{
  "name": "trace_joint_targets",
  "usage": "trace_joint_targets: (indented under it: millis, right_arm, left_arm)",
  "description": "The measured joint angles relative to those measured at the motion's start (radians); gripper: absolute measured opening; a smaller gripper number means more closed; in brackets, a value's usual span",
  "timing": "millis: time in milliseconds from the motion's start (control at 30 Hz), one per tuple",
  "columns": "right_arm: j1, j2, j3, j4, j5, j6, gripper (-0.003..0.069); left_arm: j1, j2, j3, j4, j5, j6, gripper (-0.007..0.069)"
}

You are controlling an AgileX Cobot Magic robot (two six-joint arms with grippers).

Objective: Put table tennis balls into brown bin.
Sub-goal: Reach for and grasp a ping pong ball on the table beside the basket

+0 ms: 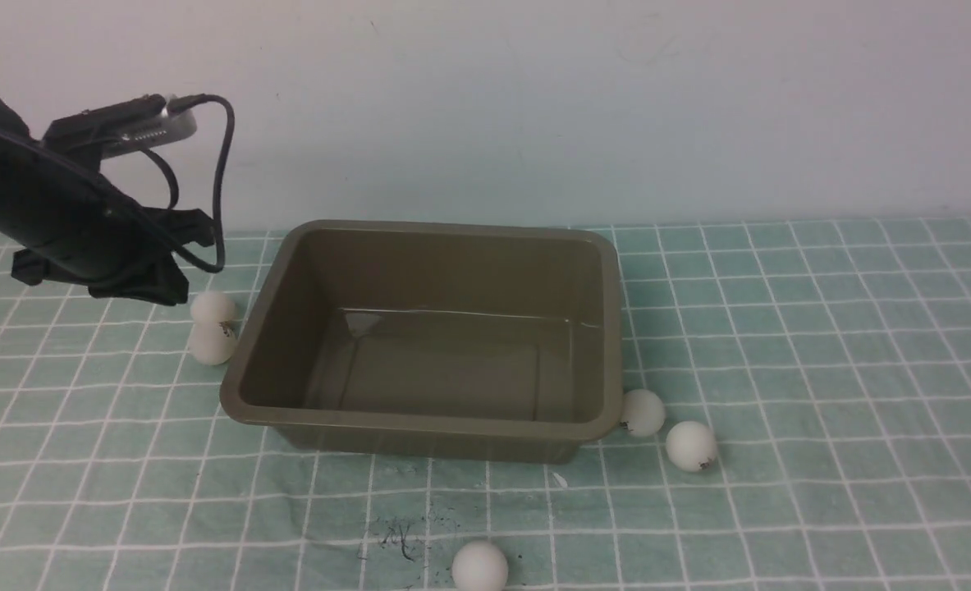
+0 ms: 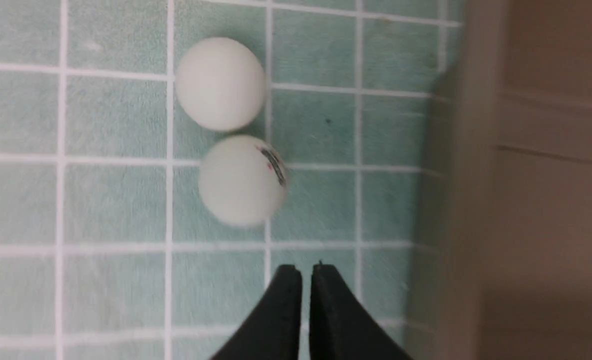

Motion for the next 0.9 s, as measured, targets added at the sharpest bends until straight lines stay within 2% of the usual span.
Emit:
trace_joint_targets:
  millis: [133,233,400,467,600,700,900]
  right_arm:
    - [0.0,0.02,-0.008,0.0,-0.014,-0.01,-0.0015]
    - [0.0,0.02,-0.008,0.0,-0.024,-0.011,-0.0015]
    - [0.0,0.02,-0.008,0.0,-0.028,-0.011,-0.0015]
    - [0.0,0.02,-0.008,0.0,-0.03,-0.011,-0.0015]
    - [0.0,0.02,-0.008,0.0,-0.039,-0.011,-0.0015]
    - [0.0,0.02,-0.008,0.0,-0.048,-0.011,-0.0015]
    - [0.0,0.02,-0.008,0.0,-0.051,-0.011,-0.0015]
  left_arm:
    - [-0.005,0.16,-0.141,0.019,0.065,0.006,0.0113]
    - [-0.014,0.276,-0.256,0.049,0.114,0.015,0.026]
    - [-0.019,0.344,-0.341,0.107,0.185,-0.001,0.0455]
    - [-0.019,0.353,-0.345,0.141,0.204,-0.027,0.0492]
    - [-0.019,0.376,-0.347,0.194,0.211,-0.075,0.0481]
    - [-0.019,0.399,-0.347,0.213,0.228,-0.097,0.0348]
    - [-0.02,0.336,-0.384,0.215,0.346,-0.088,0.0345]
